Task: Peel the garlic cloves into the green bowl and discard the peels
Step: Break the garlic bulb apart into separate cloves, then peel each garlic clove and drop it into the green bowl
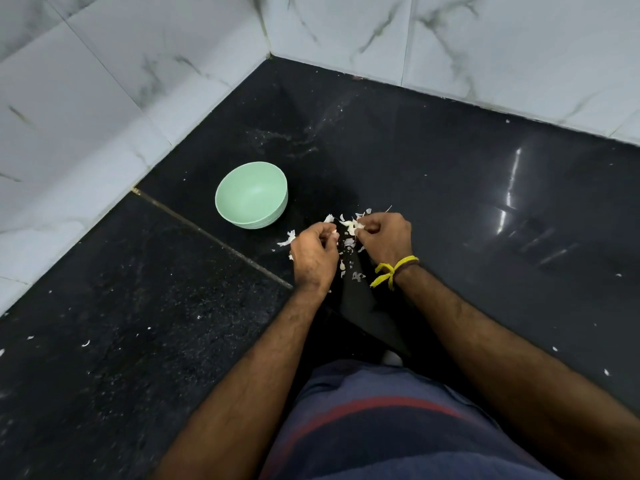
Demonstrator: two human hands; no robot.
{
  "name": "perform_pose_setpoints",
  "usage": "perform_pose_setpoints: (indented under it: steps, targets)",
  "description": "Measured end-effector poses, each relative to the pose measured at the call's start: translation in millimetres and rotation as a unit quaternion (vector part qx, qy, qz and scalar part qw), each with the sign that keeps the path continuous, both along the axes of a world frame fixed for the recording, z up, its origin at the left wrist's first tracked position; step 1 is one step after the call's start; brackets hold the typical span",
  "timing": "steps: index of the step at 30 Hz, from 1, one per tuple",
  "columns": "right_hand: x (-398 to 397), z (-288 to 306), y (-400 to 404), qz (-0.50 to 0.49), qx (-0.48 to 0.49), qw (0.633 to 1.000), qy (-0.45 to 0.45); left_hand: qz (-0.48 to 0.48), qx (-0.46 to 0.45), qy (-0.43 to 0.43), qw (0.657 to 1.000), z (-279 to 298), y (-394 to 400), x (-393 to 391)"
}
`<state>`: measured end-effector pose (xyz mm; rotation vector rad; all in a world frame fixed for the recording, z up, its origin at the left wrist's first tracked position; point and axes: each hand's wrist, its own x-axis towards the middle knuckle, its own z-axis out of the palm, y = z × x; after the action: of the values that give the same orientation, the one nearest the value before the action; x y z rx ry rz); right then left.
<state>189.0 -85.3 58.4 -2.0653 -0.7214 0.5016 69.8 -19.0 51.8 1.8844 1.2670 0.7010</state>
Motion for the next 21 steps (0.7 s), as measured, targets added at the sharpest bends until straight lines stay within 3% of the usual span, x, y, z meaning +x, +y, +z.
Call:
perform_pose_setpoints:
  steps: [5, 10, 16, 21]
  targets:
    - [5, -5, 9, 0.089, -0.057, 0.989, -0.103, -0.086, 0.077, 0.082, 0.990, -10, 10, 0]
    - [8, -8, 17, 0.164, -0.106, 0.959, -0.206, -0.106, 0.122, 0.085, 0.983, -16, 17, -7]
    - [4, -16, -12, 0.057, 0.042, 0.971, -0.226, -0.063, 0.178, 0.079, 0.979, -27, -1, -45]
    - [4, -45, -38, 0.148, -0.147, 0.944, -0.256, -0.100, 0.114, 0.224, 0.963, -32, -15, -64]
